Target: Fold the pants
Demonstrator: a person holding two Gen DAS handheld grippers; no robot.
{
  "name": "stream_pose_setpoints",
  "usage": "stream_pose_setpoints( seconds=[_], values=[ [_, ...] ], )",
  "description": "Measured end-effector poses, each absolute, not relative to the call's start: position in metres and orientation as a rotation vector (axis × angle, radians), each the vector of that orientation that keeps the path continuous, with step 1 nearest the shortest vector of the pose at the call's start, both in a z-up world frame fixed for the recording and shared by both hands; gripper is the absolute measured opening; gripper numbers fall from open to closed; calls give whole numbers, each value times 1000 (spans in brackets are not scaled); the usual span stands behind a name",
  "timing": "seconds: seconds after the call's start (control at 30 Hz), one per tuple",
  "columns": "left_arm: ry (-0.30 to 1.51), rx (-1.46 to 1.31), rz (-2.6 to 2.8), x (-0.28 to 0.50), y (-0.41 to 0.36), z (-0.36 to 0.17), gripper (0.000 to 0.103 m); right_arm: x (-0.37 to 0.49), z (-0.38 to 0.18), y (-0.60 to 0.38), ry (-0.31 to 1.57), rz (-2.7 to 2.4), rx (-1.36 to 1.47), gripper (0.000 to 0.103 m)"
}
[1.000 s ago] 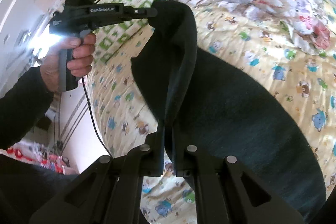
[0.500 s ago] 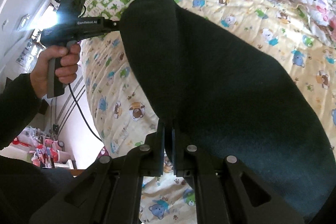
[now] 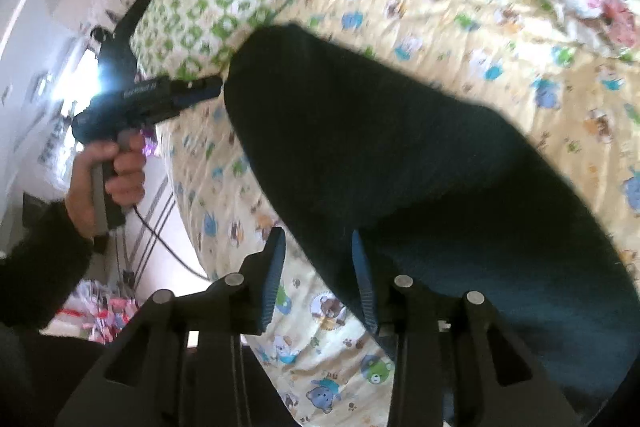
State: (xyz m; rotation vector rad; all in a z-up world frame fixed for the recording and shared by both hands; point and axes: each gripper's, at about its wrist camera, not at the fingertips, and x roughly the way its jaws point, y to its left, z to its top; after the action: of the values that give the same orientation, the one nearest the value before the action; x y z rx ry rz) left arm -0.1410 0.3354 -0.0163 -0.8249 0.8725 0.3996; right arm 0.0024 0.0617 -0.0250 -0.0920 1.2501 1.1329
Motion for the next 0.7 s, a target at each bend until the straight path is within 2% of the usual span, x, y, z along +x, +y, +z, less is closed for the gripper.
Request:
stream_pose_setpoints(
  seconds=[0.13,0.23,0.53,0.7],
  values=[
    [904,-808,432,-123,331,-20,54,32,-17,50,1218,1013,-71,36],
    [914,-857,455,-120,335,-33,54,59,-19,41,1224,882,-57,36],
    [983,-904,483,-122,341,-63,60,134,-50,56,1365,789,115,36],
    [997,-919,473,-123,344,-72,61,134,-75,80,1485,808,20,36]
  ],
)
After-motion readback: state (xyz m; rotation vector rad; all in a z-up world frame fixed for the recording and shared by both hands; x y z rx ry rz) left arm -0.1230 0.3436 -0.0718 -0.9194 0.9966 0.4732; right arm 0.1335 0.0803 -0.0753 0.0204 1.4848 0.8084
